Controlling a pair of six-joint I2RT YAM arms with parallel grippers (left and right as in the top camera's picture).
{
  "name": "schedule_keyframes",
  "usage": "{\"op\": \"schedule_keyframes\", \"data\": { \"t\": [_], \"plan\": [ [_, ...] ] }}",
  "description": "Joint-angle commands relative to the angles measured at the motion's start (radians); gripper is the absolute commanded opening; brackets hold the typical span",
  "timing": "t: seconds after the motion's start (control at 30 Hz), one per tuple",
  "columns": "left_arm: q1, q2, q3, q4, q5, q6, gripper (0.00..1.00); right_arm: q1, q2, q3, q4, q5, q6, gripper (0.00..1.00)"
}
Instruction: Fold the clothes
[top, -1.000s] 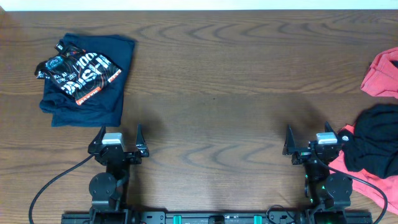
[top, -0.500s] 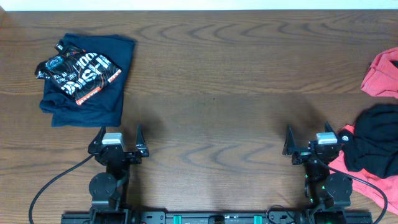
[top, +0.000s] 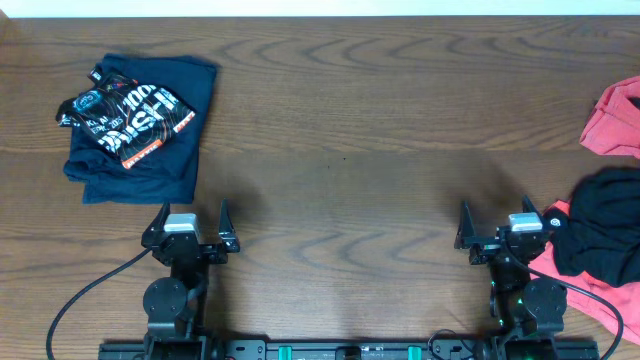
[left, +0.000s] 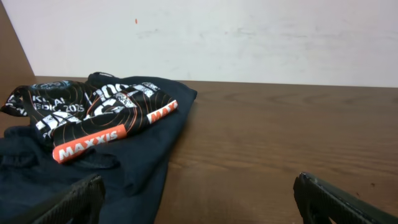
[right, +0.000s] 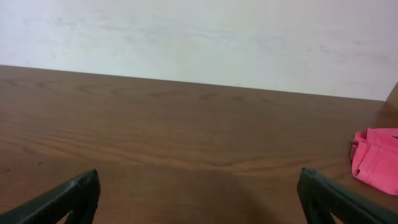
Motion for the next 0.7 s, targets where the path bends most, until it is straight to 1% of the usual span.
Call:
{"op": "schedule_keyframes", "data": {
  "t": [0.0,0.2,0.4,0.57,0.67],
  "plan": [
    [0.005,-0.007,-0.016,-0.039,-0.016,-0.016,0.98,-0.01,-0.004,-0.001,-0.005,-0.004,0.039,0.99],
    [0.005,-0.006,-0.015,-0.039,-0.016,-0.025,0.98,-0.01,0.002,0.007,-0.01,0.028,0.05,0.99],
    [0.005,0.018,0.021,-0.046,-0.014,-0.114,0.98,-0.01,0.048,0.099,-0.143,0.11,0.052,0.99],
    [0.005,0.134,0.1,-0.101,0.031,-0.119,0.98,-0.01,0.207,0.227,-0.232,0.157,0.063,0.99],
    [0.005,0.254,0.19,-0.165,0.033,-0.122,0.98,-0.01,0.343,0.32,-0.28,0.181,0.08,0.99]
  ]
}}
